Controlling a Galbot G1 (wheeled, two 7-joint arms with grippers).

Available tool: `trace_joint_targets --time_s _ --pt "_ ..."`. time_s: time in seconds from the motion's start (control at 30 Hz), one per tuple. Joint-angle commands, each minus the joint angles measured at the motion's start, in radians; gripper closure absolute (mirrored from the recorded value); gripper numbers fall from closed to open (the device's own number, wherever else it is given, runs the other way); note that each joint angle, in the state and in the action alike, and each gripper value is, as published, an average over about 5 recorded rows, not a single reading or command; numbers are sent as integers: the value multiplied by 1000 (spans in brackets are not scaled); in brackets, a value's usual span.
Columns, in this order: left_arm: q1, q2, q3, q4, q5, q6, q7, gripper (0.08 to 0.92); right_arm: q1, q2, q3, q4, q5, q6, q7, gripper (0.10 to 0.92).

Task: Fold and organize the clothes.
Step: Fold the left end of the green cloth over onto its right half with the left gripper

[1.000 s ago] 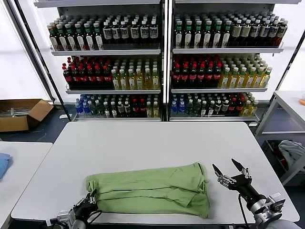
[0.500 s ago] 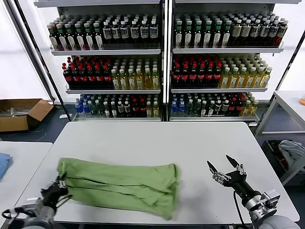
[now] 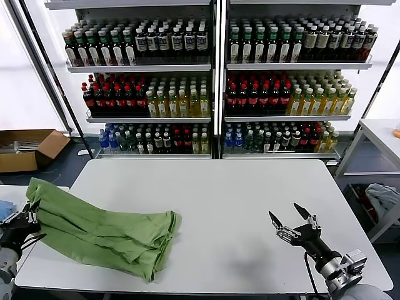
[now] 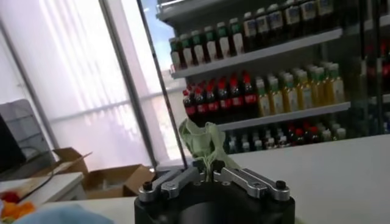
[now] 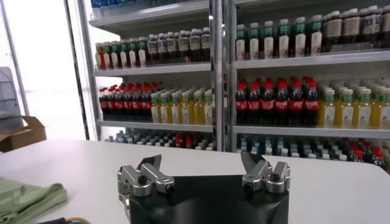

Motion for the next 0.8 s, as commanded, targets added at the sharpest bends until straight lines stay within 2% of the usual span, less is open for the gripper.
trace_joint_targets --time_s 0.03,0.23,0.4,0.57,0.8 --pt "-8 -118 184 -204 74 53 30 884 -37 9 23 11 -1 4 -4 203" --pt "0 -217 376 -198 148 54 22 884 -49 26 21 20 -7 6 -7 203" --pt "-4 -269 466 -180 158 53 7 884 -53 27 22 22 -8 6 -7 203" --pt "-13 -299 533 -154 170 56 -7 884 -52 27 18 23 -9 5 -6 203" --pt "-7 -321 636 -94 259 56 20 884 -32 19 11 15 -10 -1 1 203"
